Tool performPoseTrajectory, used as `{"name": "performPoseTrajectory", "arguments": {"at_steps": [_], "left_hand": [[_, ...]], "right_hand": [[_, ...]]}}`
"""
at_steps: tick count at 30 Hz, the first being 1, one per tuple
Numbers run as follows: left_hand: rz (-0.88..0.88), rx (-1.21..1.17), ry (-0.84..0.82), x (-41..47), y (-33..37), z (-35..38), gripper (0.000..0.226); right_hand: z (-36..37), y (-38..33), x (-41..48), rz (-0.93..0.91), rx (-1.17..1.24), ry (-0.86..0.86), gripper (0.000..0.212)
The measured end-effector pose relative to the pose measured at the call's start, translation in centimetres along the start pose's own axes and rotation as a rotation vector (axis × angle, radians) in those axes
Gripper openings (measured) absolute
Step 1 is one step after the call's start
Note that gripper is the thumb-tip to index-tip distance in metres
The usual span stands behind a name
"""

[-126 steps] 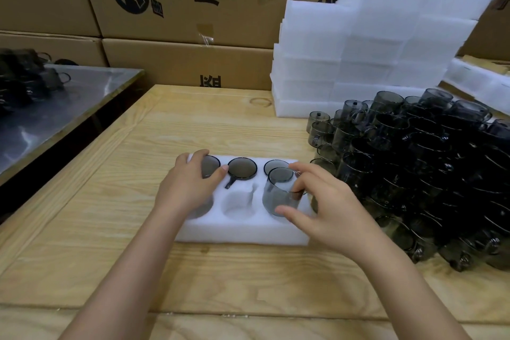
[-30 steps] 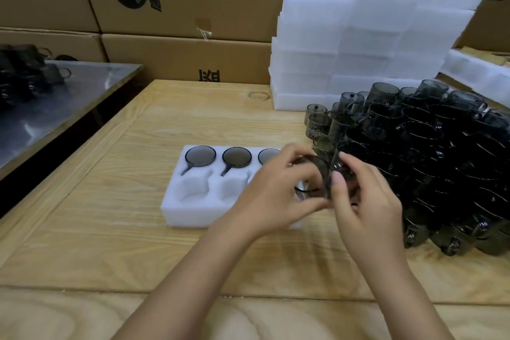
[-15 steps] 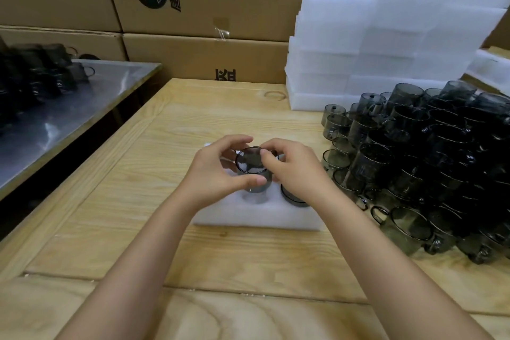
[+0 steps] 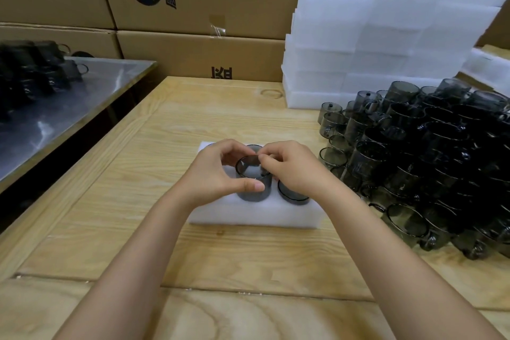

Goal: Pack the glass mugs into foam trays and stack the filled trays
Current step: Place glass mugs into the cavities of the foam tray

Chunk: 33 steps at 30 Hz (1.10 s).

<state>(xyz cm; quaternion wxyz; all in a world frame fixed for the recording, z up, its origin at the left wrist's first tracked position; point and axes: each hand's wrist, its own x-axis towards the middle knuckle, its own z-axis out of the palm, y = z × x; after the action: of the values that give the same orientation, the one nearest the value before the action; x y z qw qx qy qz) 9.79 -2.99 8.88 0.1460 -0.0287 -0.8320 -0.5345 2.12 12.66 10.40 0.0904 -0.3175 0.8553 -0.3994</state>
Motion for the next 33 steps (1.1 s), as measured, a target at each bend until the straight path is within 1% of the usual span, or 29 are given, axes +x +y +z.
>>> {"name": "performPoseTrajectory", "arguments": {"at_steps": [2,4,8,12,15,19,20,22,23,26,27,29,31,33], "left_hand": [[-0.008,0.004,-0.007,0.0,-0.3,0.0,0.055],[-0.017,0.017,-0.012,-0.1,-0.6,-0.2,0.053],[-0.016,0.066,-0.037,-0.1,-1.0,-0.3,0.050],[-0.011,0.078,-0.043,-0.3,-1.3,-0.2,0.052],[0.014,0.221,-0.050,-0.3,-1.2,0.2,0.051],[0.023,0.337,-0.101,-0.2,-0.9,0.4,0.053],[0.033,0.345,-0.108,-0.2,-1.0,0.3,0.050],[0.053,0.360,-0.098,0.1,-1.1,0.1,0.030],[0.058,0.389,-0.089,0.1,-1.1,0.1,0.021],[0.118,0.505,-0.047,0.4,-1.5,0.3,0.009],[0.146,0.546,-0.043,0.3,-1.7,0.3,0.009],[0.181,0.611,-0.065,0.0,-2.1,0.1,0.018],[0.162,0.621,-0.087,-0.4,-2.6,-0.1,0.025],[0.118,0.598,-0.093,-0.7,-2.7,-0.2,0.028]], "right_hand": [[0.0,-0.2,-0.1,-0.006,-0.065,0.003,0.029],[0.3,-0.4,-0.1,-0.002,-0.097,0.011,0.026],[1.0,-0.4,-0.6,0.026,-0.046,0.026,0.022],[2.1,0.3,-1.3,-0.012,-0.083,0.109,0.023],[2.7,0.9,-1.3,0.027,-0.180,0.154,0.022],[2.8,1.2,-1.1,0.012,-0.384,0.161,0.021],[3.0,1.2,-1.2,-0.006,-0.432,0.174,0.021],[3.3,1.4,-1.3,-0.037,-0.496,0.199,0.023],[3.4,1.4,-1.3,-0.033,-0.510,0.196,0.027],[3.5,1.6,-1.0,0.040,-0.599,0.085,0.043],[3.4,1.6,-0.7,0.067,-0.654,0.030,0.047],[3.2,1.7,-0.3,0.101,-0.737,-0.065,0.050],[3.0,1.8,0.0,0.117,-0.713,-0.130,0.052],[2.6,2.0,-0.1,0.105,-0.616,-0.148,0.054]]}}
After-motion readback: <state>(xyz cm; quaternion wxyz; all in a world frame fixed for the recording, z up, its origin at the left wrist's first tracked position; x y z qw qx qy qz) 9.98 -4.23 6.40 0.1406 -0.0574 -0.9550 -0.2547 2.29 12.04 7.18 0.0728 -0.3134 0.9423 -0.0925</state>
